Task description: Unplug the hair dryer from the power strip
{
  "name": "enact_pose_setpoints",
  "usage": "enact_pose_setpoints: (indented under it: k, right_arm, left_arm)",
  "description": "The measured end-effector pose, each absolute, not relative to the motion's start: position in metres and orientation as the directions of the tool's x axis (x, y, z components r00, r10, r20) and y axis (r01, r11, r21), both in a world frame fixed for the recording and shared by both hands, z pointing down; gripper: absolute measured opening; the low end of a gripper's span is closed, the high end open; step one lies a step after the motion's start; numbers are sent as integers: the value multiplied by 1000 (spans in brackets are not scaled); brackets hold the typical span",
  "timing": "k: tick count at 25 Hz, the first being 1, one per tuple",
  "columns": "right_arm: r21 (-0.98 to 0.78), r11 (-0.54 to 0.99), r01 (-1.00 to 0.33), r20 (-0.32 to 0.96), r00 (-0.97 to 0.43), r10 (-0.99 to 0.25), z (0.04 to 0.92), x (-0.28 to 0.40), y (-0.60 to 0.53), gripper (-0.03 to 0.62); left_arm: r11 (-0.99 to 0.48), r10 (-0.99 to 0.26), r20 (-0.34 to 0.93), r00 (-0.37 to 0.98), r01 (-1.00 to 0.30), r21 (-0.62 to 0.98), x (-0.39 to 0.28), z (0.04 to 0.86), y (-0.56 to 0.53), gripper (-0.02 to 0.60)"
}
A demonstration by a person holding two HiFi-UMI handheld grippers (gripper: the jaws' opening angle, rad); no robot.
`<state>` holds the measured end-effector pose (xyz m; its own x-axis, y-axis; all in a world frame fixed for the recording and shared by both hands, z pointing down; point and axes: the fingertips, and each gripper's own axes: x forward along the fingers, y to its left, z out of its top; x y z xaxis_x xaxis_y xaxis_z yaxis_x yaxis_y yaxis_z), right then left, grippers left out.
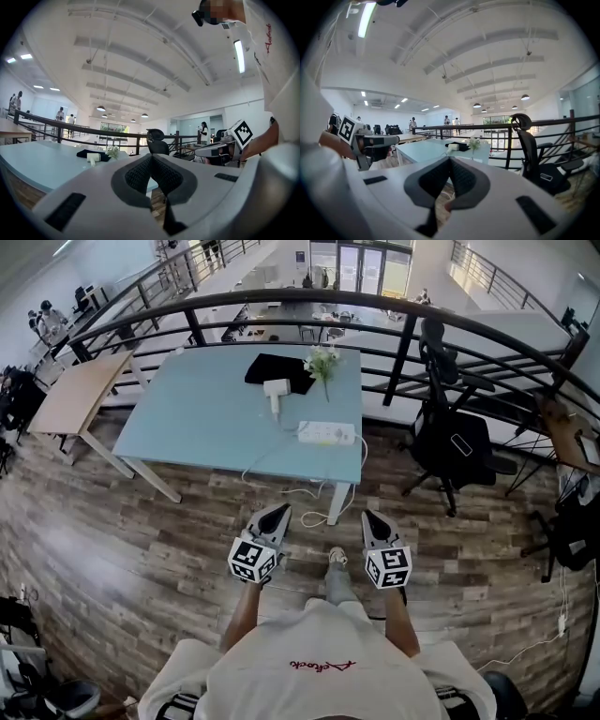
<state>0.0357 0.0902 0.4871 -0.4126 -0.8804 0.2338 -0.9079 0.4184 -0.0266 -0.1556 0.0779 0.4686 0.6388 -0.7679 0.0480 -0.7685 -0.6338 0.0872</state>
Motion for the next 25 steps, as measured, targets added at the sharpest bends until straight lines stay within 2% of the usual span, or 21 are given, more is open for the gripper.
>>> enact_pose_setpoints:
  k: [25]
  right_arm:
    - [-42, 436, -899, 230, -433, -872, 498, 51, -36, 17]
  left_arm:
    - [-636, -764, 65, 643, -766, 93, -132, 482, -48, 9]
